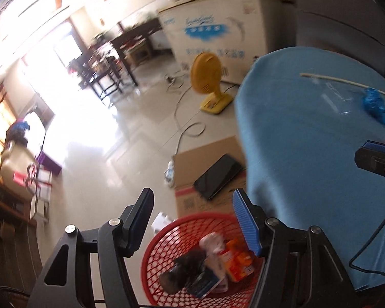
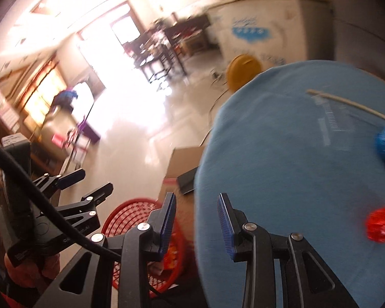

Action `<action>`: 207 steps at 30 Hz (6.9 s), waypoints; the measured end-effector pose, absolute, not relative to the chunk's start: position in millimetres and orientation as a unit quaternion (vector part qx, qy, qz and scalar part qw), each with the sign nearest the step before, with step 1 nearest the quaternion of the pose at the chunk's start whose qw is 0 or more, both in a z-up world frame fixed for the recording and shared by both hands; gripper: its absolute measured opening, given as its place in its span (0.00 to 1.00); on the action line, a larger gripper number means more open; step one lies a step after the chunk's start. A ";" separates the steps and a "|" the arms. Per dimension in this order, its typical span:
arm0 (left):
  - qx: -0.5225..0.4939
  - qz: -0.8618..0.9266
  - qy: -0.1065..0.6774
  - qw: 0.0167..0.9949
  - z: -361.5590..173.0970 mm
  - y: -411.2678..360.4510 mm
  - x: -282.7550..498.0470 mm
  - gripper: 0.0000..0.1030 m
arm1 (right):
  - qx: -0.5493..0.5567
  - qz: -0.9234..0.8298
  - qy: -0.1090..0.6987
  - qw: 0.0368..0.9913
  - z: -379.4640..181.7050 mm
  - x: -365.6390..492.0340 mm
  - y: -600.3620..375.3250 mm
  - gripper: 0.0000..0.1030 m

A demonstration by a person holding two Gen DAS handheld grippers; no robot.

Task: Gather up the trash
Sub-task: 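Move both tools back over the table toward the red bag and clear tray, then grasp the red bag with the right tool while the left tool approaches the clear tray, then close the left tool on the clear plastic tray, then carry the clear tray in the left tool while the right tool carries the red bag to the basket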

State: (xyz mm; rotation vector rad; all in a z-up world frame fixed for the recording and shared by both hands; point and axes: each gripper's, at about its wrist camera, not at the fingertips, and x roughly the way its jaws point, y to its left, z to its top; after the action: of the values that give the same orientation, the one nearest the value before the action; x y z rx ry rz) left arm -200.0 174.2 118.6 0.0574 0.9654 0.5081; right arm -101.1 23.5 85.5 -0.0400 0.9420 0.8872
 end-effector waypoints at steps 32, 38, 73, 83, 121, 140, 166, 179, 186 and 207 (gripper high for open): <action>0.132 0.085 0.393 0.906 173.9 -4.8 -120.7 0.63 | 0.115 0.225 0.369 0.894 118.9 -96.3 -198.6 0.54; 0.148 0.063 0.388 0.908 176.3 -32.4 -111.0 0.63 | 0.125 0.196 0.366 0.901 115.9 -97.1 -224.9 0.54; 0.133 0.062 0.454 0.879 128.4 -12.2 -50.5 0.63 | 0.178 0.163 0.426 0.872 74.3 -40.8 -250.6 0.54; 0.089 0.108 0.492 0.859 104.1 50.1 -46.8 0.63 | 0.224 0.193 0.518 0.803 24.7 1.0 -202.9 0.54; -0.041 0.006 0.587 0.808 41.4 18.4 129.9 0.60 | 0.187 0.125 0.533 0.816 4.8 50.8 -134.5 0.47; -0.030 -0.009 0.522 0.852 83.1 32.0 23.7 0.43 | 0.167 0.158 0.497 0.837 27.4 11.6 -138.5 0.47; -0.012 0.133 0.420 0.897 150.2 103.8 -164.5 0.44 | 0.054 0.304 0.357 0.882 105.7 -90.9 -90.4 0.47; -0.049 0.233 0.424 0.874 141.3 166.3 -224.3 0.44 | -0.032 0.433 0.335 0.836 110.2 -126.1 -16.4 0.47; -0.053 0.259 0.414 0.871 143.3 180.9 -234.4 0.44 | -0.054 0.475 0.320 0.818 115.2 -141.0 15.2 0.47; -0.059 0.292 0.422 0.856 136.7 199.4 -250.1 0.44 | -0.074 0.521 0.319 0.788 111.9 -158.2 43.4 0.47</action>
State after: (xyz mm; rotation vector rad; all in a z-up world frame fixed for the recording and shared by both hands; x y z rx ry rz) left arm -250.1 199.4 136.7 -0.1244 0.8864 0.6137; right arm -158.2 43.4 111.9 -0.1605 0.6864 1.1234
